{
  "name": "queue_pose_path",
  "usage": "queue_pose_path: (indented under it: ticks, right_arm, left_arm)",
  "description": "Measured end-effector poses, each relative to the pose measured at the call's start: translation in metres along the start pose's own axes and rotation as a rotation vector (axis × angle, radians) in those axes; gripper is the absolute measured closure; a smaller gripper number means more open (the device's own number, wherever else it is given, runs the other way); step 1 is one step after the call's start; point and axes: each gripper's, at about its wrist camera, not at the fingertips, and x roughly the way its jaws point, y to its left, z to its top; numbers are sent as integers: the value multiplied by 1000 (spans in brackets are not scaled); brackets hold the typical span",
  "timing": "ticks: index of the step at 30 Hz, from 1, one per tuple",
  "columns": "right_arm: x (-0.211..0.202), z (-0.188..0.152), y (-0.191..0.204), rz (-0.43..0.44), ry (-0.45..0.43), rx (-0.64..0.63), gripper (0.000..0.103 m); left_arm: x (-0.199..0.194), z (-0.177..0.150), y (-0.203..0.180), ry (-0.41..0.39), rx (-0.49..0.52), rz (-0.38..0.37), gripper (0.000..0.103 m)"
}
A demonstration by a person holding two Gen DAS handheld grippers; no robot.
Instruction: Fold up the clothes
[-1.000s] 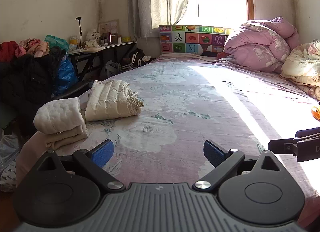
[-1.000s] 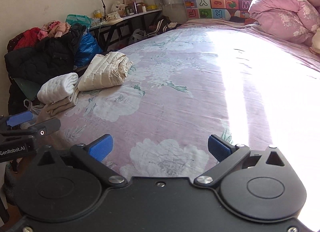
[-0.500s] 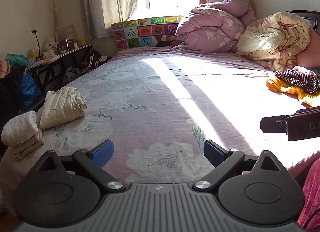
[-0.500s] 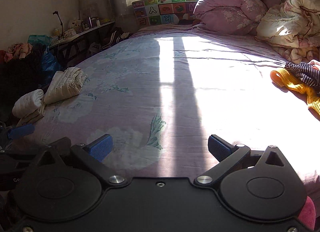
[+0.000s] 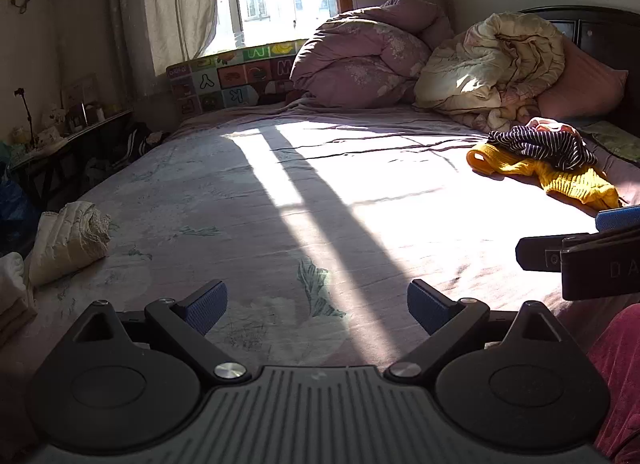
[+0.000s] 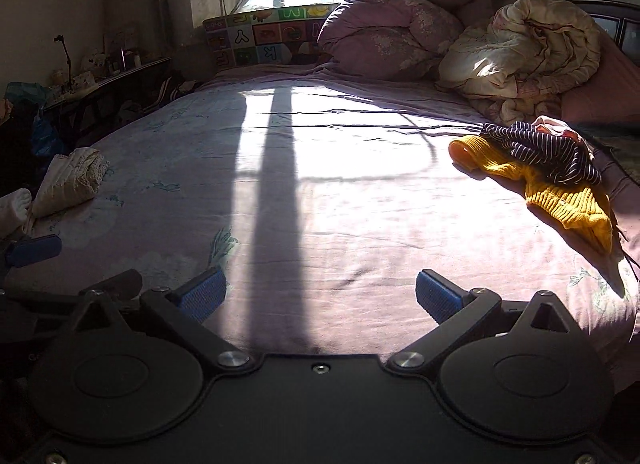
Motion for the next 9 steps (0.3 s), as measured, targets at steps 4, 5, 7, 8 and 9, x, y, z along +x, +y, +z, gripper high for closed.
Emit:
queue_pose_path:
  ticks: [4,5,7,8,9]
  right_arm:
    - [0,-5,-4,-13,2,8,0]
    - [1,-6,-4,-16,4,9,0]
    - [3,-9,-3,-21,11,2,0]
    - [4,-10,-3,-18,15,5,0]
    - [6,-11,-2,-15,17,8,0]
  left_arm:
    - [2,-2,1,-6,-10,-18,6]
    - [3,-3,3,-5,-19,-25,6]
    - [4,-7,7,-1,-32,-37,6]
    - [5,-10,9,2,-37,-42,6]
    - [5,-13,11,6,-41,-48,6]
